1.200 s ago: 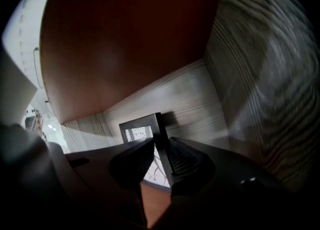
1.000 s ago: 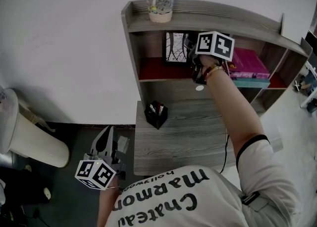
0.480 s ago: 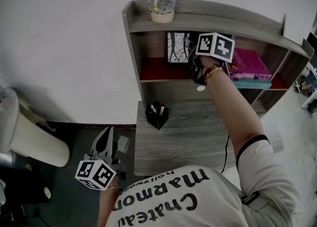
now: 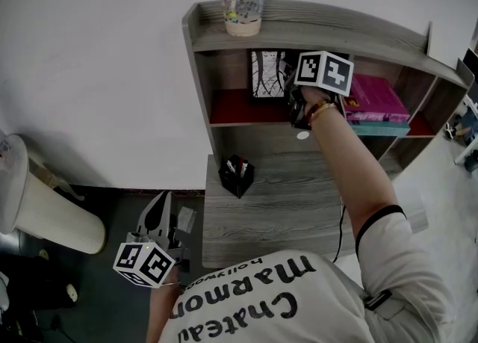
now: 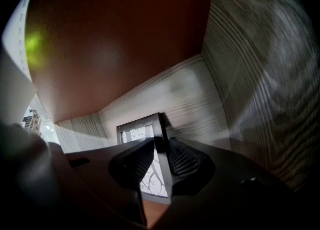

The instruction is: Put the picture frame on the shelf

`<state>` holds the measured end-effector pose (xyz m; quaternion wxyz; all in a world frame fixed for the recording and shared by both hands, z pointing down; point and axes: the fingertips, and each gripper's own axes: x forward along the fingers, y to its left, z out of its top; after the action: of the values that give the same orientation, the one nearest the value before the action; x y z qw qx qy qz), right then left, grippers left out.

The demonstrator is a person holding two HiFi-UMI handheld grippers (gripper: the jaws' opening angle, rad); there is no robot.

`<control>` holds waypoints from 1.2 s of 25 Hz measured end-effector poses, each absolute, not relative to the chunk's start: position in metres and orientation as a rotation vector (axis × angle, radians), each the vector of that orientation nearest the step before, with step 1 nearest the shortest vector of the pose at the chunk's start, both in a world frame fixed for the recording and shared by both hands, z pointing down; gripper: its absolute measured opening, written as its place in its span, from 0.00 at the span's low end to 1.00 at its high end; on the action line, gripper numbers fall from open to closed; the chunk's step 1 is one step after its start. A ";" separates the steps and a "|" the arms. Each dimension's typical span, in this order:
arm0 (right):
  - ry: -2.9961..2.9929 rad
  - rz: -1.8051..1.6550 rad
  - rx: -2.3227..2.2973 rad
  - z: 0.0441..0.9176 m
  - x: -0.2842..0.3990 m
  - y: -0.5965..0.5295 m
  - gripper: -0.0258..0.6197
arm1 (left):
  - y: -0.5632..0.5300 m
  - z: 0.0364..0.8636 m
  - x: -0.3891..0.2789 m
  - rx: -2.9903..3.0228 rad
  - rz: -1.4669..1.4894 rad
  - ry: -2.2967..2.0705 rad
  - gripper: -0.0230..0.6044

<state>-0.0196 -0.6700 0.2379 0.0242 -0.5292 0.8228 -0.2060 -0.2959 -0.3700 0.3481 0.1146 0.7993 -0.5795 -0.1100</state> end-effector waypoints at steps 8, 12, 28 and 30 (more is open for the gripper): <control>2.545 -0.612 -1.642 0.238 -0.017 -0.668 0.24 | -0.370 0.348 -0.293 2.343 -0.320 -1.699 0.06; 2.545 -0.579 -1.654 0.236 -0.014 -0.664 0.24 | -0.369 0.345 -0.292 2.350 -0.321 -1.703 0.06; 2.599 -0.423 -1.543 0.243 -0.013 -0.572 0.23 | -0.346 0.333 -0.271 2.420 -0.281 -1.643 0.06; 2.615 -0.359 -1.573 0.249 -0.011 -0.556 0.19 | -0.343 0.330 -0.263 2.452 -0.271 -1.614 0.06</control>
<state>-0.0115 -0.5560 0.2492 0.0345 -0.5118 0.8505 -0.1168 -0.2634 -0.3430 0.3301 0.0966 0.8279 -0.5448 -0.0914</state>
